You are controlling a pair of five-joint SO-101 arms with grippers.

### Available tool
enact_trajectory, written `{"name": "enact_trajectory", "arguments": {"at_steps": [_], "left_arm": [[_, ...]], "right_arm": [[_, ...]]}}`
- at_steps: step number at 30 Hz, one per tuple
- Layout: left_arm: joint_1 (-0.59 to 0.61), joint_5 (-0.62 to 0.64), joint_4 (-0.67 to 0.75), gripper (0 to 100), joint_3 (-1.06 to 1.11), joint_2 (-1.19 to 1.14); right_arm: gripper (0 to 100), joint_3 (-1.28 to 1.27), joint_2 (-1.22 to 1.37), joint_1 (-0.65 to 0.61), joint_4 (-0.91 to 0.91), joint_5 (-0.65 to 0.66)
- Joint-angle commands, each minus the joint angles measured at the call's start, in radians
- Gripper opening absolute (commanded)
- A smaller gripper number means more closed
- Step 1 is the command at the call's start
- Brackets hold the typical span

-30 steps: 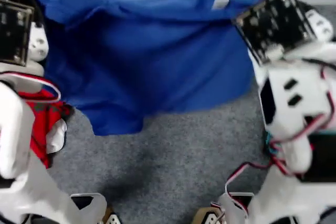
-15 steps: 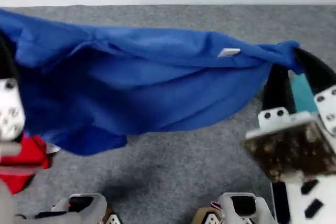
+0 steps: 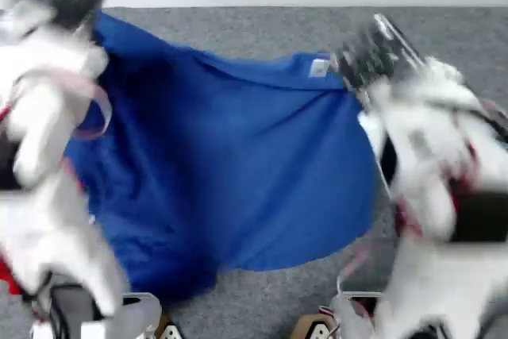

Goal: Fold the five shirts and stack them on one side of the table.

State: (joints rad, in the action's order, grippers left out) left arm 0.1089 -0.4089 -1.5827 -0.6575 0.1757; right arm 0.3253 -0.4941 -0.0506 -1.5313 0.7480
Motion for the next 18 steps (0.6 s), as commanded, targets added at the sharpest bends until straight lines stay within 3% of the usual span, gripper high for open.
{"name": "enact_trajectory", "arguments": {"at_steps": [1,10,18], "left_arm": [[0.002,-0.020,0.161,0,0.150,-0.109],[-0.003,-0.020,0.598,0,0.249,-0.465],[-0.012,-0.020,0.842,0,0.157,-0.690]], "right_arm": [[1.0,-0.146,0.101,0.012,0.111,0.005],[1.0,-0.396,0.415,0.016,0.650,0.005],[1.0,-0.393,0.636,0.018,1.104,0.011]]}}
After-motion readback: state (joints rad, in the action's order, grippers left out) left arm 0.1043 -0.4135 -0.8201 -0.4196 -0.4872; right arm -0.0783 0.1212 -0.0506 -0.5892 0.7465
